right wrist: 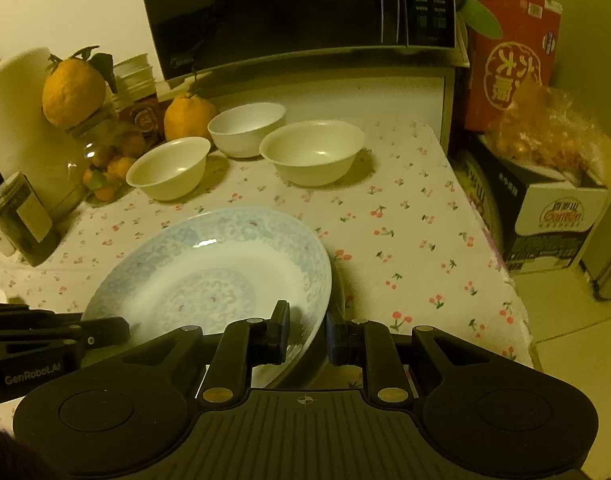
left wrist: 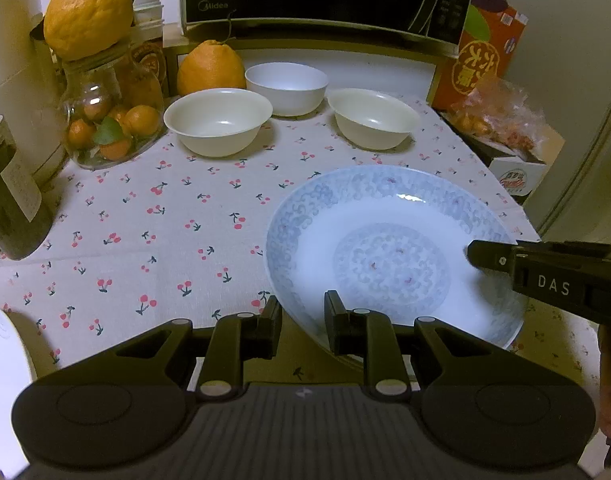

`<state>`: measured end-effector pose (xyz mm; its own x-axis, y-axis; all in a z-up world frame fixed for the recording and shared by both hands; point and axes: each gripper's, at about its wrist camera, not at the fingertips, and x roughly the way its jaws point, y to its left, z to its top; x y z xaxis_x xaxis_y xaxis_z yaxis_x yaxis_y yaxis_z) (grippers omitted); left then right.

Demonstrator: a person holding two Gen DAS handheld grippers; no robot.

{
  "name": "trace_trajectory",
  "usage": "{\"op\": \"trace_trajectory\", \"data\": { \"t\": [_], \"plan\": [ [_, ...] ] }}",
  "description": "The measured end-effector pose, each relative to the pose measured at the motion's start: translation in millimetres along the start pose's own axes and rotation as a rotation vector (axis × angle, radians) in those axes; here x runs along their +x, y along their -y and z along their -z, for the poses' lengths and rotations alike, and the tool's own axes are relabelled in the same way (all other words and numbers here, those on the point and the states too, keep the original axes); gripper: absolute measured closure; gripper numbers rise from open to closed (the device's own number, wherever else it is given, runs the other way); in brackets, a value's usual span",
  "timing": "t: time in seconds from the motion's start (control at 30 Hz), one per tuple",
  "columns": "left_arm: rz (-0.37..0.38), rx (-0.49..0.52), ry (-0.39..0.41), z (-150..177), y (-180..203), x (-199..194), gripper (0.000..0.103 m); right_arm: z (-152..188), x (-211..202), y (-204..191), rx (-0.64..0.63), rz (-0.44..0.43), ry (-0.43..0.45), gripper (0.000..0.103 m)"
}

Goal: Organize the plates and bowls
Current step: 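Lower the blue-patterned plate onto the stack and open both grippers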

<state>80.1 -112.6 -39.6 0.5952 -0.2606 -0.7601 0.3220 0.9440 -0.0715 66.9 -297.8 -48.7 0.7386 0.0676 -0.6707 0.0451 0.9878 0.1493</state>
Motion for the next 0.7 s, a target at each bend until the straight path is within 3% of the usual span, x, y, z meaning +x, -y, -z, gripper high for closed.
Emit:
{"op": "trace_trajectory", "data": {
  "t": [0.2, 0.37, 0.7],
  "plan": [
    [-0.035, 0.033, 0.005, 0, 5, 1, 0.083, 1, -1, -6, -0.038, 0.027, 0.013, 0.083],
    [-0.058, 0.069, -0.001, 0, 9, 3, 0.085, 3, -2, -14, -0.093, 0.099, -0.001, 0.082],
    [-0.066, 0.102, 0.003, 0, 12, 4, 0.081, 5, 2, -11, -0.084, 0.096, -0.028, 0.082]
  ]
}}
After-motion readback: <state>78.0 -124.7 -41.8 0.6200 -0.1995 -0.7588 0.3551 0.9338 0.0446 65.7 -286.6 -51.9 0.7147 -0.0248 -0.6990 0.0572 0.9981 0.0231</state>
